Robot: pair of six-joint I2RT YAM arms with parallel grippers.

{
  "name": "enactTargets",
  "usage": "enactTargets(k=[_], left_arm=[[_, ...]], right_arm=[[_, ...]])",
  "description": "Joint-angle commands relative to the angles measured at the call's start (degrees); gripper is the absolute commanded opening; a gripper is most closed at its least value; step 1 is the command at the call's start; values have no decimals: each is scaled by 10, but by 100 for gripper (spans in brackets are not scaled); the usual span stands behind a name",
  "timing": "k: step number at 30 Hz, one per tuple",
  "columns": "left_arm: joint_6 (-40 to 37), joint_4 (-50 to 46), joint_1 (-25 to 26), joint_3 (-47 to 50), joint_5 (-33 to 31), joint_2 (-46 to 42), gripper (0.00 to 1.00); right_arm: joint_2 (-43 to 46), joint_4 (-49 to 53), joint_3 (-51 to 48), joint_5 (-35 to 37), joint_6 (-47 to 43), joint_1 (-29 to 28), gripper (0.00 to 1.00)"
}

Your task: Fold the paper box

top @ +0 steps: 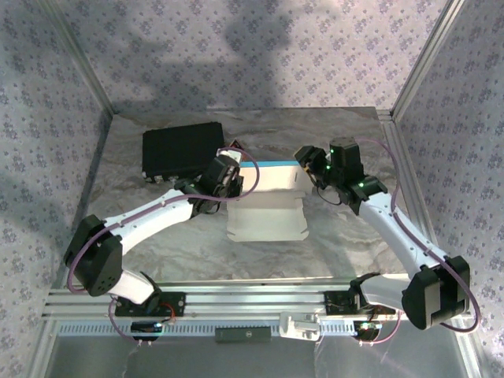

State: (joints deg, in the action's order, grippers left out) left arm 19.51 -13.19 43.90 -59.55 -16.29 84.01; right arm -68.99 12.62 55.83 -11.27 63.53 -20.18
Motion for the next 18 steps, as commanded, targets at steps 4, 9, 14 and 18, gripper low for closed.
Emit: enactTargets(k=[4,9,14,18], left_arm=[[-4,-1,6,-23,-11,-8,0],[-5,0,11,-24,-15,-4,0],[-6,-3,14,-29,-19,-1,0],[-6,1,17,-29,-22,0,0]], right_arm=[[-16,-13,-2,-5,-1,-8,55],[-27,-35,0,-12,24,-19,54],[-32,-48,0,-13,37,-28,52],[-38,-51,1,-9,43,-32,46]])
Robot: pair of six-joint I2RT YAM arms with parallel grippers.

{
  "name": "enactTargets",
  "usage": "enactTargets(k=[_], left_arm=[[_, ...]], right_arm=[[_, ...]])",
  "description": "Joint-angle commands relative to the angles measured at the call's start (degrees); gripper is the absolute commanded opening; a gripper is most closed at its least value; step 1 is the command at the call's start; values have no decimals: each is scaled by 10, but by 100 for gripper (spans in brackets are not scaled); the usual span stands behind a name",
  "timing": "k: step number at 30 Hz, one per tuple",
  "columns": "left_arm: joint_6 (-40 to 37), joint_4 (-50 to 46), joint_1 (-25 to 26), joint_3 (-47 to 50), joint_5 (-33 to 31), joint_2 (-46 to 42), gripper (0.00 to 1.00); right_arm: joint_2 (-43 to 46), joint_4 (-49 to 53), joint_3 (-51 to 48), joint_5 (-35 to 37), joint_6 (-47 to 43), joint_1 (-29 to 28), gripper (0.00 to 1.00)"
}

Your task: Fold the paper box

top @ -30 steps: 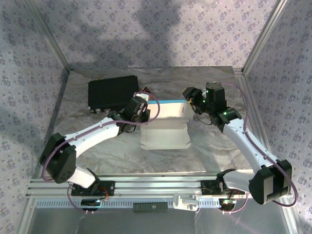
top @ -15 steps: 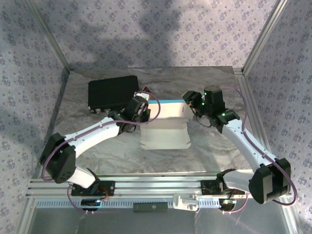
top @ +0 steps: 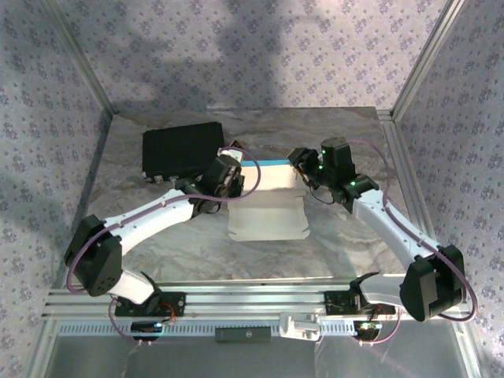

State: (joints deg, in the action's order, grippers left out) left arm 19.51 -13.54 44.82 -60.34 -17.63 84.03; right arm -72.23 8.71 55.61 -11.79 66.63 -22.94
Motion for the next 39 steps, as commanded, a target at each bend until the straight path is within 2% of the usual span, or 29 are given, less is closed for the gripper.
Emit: enactTargets(k=[1,10,12,14,16,18,21,25,27,32,39], left_arm=[[-6,5,10,-22,-8,0,0],[-5,4,17,-18,-20,-3,0],[-3,4,18,-17,-24,-4,0],[-1,3,18,-17,-28,-4,0],[1,1,17,-18,-32,-5,0],[2,-1,17,-18,-35,-5,0],[1,-2,17,-19,-41,-4,0],[-2,1,17,-20,-46,-2,0],[-2,3,17,-20,-46,-1,0],[-3,4,17,-21,-43,-4,0],[-3,-1,17,-22,-33,-4,0]], right_arm=[[-6,-15,2,-3,15,-5,43],[6,-57,-18,11,55,-7,19],[9,-57,-19,12,58,-7,16],[16,-56,-20,12,51,-7,23],[37,-32,-22,26,22,-10,40],[77,0,-35,58,-15,-18,51],[156,34,-81,113,-66,-38,60],[240,28,-179,167,-76,-73,56],[248,8,-216,175,-81,-85,52],[197,-55,-252,161,-93,-77,50],[100,-136,-251,101,-115,-27,52]])
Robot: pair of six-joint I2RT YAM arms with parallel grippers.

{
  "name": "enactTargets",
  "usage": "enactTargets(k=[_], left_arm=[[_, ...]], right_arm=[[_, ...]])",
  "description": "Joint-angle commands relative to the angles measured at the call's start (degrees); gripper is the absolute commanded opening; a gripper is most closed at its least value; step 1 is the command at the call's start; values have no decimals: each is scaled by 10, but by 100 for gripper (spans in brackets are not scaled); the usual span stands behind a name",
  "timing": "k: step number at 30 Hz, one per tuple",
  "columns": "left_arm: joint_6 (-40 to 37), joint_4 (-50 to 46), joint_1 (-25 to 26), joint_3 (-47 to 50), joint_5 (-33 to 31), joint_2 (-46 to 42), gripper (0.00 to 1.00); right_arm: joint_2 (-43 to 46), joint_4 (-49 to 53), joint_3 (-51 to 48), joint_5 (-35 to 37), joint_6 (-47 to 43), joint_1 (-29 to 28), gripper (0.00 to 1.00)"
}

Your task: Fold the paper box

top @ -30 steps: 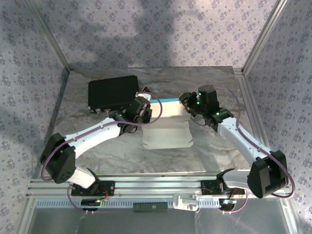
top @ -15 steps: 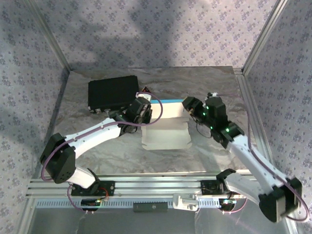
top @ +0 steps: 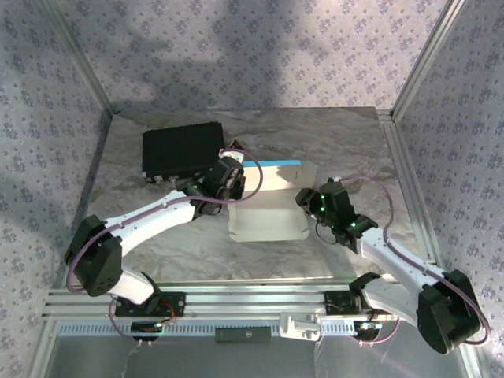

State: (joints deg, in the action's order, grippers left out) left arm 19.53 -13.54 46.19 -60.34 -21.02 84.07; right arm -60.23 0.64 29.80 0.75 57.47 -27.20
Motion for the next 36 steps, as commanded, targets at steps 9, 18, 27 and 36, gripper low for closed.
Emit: enactTargets(k=[9,18,27,36], left_arm=[[-5,-4,3,-29,7,-2,0],[-5,-8,3,-30,9,2,0],[-5,-4,3,-31,8,5,0],[0,2,3,-31,11,6,0]], right_arm=[[-103,-99,30,-48,-32,29,46],[-108,-80,69,-57,-57,40,38],[-115,-57,91,-76,-67,41,36],[-152,-63,104,-95,-84,21,32]])
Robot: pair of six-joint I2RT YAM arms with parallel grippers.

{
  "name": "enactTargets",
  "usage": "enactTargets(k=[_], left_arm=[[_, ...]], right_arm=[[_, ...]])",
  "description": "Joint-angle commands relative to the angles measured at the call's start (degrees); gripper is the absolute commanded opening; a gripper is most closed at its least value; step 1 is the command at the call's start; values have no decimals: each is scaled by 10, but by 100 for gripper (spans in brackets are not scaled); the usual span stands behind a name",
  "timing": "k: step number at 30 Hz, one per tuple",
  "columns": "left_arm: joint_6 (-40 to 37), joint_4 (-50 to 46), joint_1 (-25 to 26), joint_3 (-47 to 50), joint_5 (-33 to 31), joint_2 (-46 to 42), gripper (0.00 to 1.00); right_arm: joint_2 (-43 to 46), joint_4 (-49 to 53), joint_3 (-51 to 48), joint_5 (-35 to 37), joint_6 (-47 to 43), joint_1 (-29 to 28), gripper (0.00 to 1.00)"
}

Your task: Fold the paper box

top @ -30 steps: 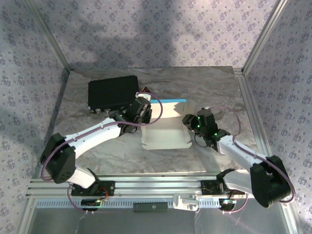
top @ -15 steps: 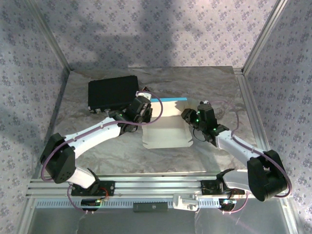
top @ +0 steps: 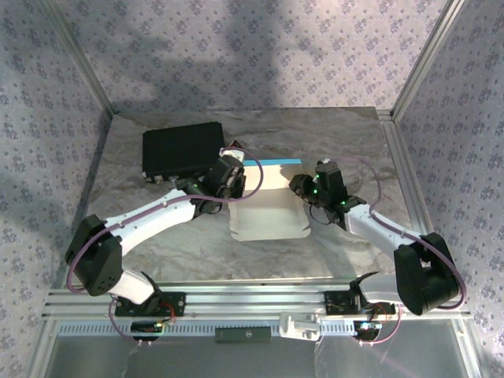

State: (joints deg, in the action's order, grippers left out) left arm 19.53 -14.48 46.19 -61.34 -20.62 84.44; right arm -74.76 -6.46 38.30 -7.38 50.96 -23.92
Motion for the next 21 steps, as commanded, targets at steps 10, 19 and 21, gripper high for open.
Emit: enactTargets(k=[10,19,21], left_arm=[[4,15,3,-27,4,11,0],[4,15,-22,-19,26,2,0],[-1,13,-39,-15,39,-3,0]], right_arm=[[-50,12,47,15,-21,-57,30],[-35,33,57,33,-32,-63,30],[4,52,54,41,-45,-64,32]])
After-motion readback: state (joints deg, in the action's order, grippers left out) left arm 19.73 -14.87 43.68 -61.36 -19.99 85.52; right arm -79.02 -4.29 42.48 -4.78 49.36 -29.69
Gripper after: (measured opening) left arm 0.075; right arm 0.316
